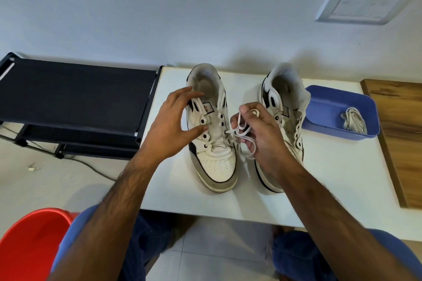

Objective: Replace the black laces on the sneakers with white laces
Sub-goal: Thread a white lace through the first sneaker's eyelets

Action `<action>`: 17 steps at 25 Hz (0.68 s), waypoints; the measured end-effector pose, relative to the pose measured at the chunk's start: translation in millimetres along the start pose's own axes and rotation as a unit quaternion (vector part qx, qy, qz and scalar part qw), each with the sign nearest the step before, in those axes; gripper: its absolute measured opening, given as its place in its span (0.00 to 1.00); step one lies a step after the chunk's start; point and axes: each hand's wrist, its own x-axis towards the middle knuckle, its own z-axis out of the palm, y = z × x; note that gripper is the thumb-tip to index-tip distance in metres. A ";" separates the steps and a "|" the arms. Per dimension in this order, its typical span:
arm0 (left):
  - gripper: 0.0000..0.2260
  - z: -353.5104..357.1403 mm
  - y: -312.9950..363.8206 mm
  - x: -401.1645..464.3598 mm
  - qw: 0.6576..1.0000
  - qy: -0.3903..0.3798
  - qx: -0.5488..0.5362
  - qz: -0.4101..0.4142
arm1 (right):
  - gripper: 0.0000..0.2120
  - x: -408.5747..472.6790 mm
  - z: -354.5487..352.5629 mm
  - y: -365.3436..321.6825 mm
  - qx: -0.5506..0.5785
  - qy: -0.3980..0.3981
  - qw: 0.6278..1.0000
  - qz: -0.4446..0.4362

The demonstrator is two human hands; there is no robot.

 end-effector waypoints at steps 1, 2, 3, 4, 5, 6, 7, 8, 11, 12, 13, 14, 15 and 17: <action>0.33 2.0 1.3 -0.2 1.000 0.009 0.010 0.000 | 0.03 0.0 0.1 1.2 -0.055 0.000 0.998 -0.006; 0.34 5.1 2.9 -0.6 1.000 0.018 0.026 0.001 | 0.02 -0.3 -0.1 2.6 -0.097 0.000 0.995 -0.010; 0.36 8.7 5.2 -1.2 0.999 0.025 0.041 0.000 | 0.03 0.1 -0.9 4.0 -0.127 0.001 0.992 -0.011; 0.36 12.0 7.5 -1.6 0.998 0.031 0.048 -0.003 | 0.03 0.7 -1.8 4.6 -0.139 0.000 0.990 -0.006; 0.36 14.4 9.6 -2.0 0.999 0.032 0.042 -0.008 | 0.03 1.7 -2.5 4.4 -0.136 -0.004 0.991 0.001; 0.36 15.5 11.9 -2.2 0.999 0.030 0.028 -0.013 | 0.03 2.6 -3.4 2.9 -0.129 -0.010 0.992 0.008; 0.36 15.4 13.6 -2.4 0.999 0.025 0.016 -0.015 | 0.04 4.2 -4.3 0.3 -0.121 -0.015 0.992 0.018; 0.36 13.9 13.9 -2.3 1.000 0.019 0.010 -0.015 | 0.04 5.9 -5.4 -2.3 -0.106 -0.019 0.994 0.031; 0.36 5.6 12.5 -2.2 1.000 -0.012 0.012 -0.006 | 0.05 9.5 -8.4 -7.3 -0.054 -0.033 0.996 0.059; 0.36 3.6 11.6 -2.1 1.000 -0.021 0.015 -0.006 | 0.05 9.9 -8.5 -7.8 -0.052 -0.034 0.996 0.059; 0.37 2.2 11.7 -2.1 0.999 -0.028 0.018 -0.007 | 0.05 10.3 -7.8 -7.8 -0.050 -0.032 0.997 0.056; 0.37 1.4 12.1 -2.0 0.999 -0.033 0.020 -0.008 | 0.05 10.6 -6.9 -7.7 -0.045 -0.028 0.997 0.054; 0.38 1.2 12.5 -2.1 0.999 -0.035 0.023 -0.009 | 0.06 11.4 -6.5 -7.0 -0.034 -0.024 0.998 0.054; 0.38 1.1 13.4 -2.2 0.999 -0.038 0.028 -0.006 | 0.06 11.6 -6.8 -7.7 0.000 -0.029 0.997 0.065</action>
